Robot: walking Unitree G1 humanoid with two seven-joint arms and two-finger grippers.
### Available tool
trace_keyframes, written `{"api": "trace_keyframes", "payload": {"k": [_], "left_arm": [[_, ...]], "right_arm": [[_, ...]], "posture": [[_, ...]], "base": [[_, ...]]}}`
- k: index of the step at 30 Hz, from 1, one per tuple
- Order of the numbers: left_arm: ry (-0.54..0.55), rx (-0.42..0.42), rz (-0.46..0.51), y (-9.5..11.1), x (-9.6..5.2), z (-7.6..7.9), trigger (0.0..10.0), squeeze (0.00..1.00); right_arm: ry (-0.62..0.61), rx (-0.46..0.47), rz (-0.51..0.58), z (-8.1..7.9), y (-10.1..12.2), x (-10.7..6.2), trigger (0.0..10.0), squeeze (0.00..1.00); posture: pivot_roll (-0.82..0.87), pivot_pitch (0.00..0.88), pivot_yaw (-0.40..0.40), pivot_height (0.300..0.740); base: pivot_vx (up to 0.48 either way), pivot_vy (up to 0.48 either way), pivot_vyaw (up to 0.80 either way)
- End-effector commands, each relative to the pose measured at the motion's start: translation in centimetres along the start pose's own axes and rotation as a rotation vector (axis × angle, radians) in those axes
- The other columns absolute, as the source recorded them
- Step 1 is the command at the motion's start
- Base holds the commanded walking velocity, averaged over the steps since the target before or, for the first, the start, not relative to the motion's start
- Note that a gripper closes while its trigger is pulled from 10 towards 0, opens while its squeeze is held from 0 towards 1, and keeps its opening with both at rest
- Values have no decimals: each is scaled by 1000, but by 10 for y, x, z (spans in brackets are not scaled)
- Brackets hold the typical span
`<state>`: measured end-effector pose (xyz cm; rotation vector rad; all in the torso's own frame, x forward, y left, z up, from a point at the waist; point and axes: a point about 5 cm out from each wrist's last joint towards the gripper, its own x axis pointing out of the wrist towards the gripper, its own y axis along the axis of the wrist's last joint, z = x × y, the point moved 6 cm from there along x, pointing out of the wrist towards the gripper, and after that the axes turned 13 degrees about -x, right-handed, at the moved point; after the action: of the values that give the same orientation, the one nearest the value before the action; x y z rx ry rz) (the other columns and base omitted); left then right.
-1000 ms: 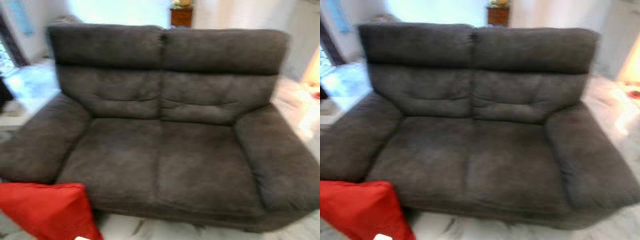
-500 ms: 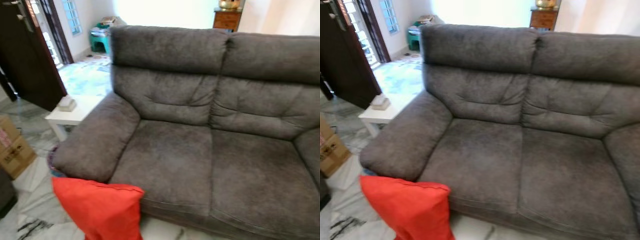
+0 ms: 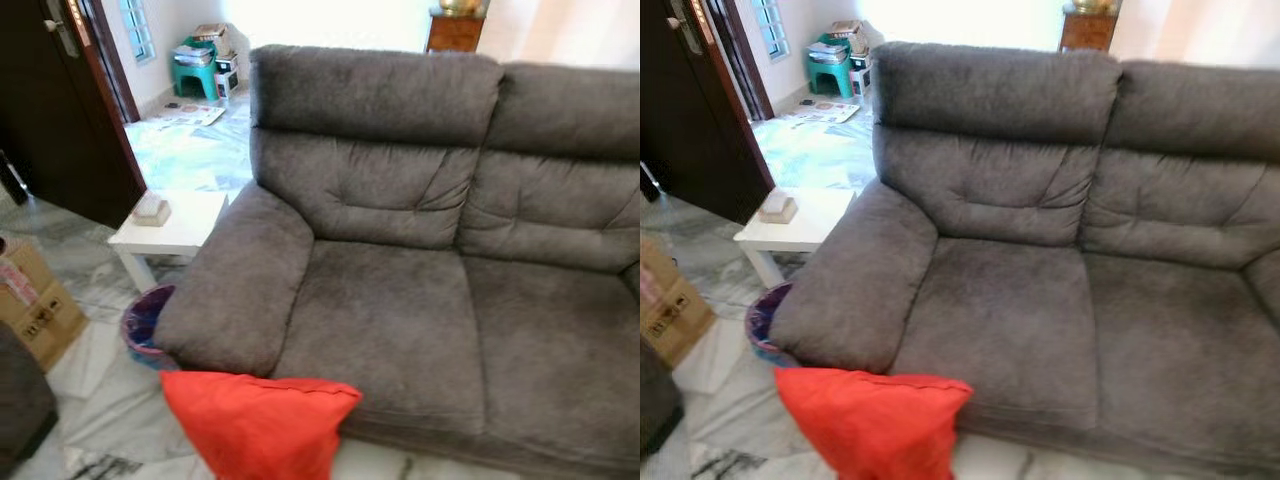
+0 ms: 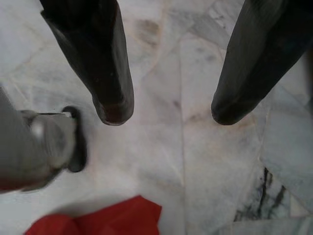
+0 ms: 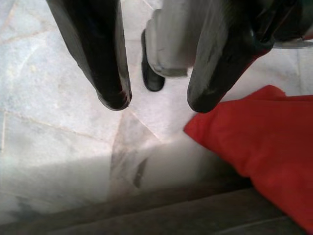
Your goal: Move the pillow to the sofa from floor
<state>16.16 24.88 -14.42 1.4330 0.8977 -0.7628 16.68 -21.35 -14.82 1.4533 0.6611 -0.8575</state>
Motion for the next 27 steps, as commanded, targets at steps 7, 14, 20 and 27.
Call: {"api": "trace_keyframes", "payload": {"k": [7, 14, 20, 27], "left_arm": [[-3, 5, -3, -3, -1, -3, 10000, 0], [-15, -9, 17, 2, 0, 2, 10000, 0], [-26, -18, 27, 6, 1, 7, 10000, 0], [-27, -27, 40, 9, 1, 5, 10000, 0]], "right_arm": [[3, 7, 3, -2, 1, 0, 10000, 0], [2, 16, 8, -2, 2, 0, 10000, 0], [-1, 26, 17, -2, 4, 1, 10000, 0], [-3, 24, 16, -2, 4, 1, 10000, 0]], "posture": [[92, 42, 11, 740], [91, 43, 12, 740], [90, 44, 13, 740], [90, 43, 16, 740]], "base": [[0, 0, 0], [0, 0, 0], [0, 0, 0], [0, 0, 0]]}}
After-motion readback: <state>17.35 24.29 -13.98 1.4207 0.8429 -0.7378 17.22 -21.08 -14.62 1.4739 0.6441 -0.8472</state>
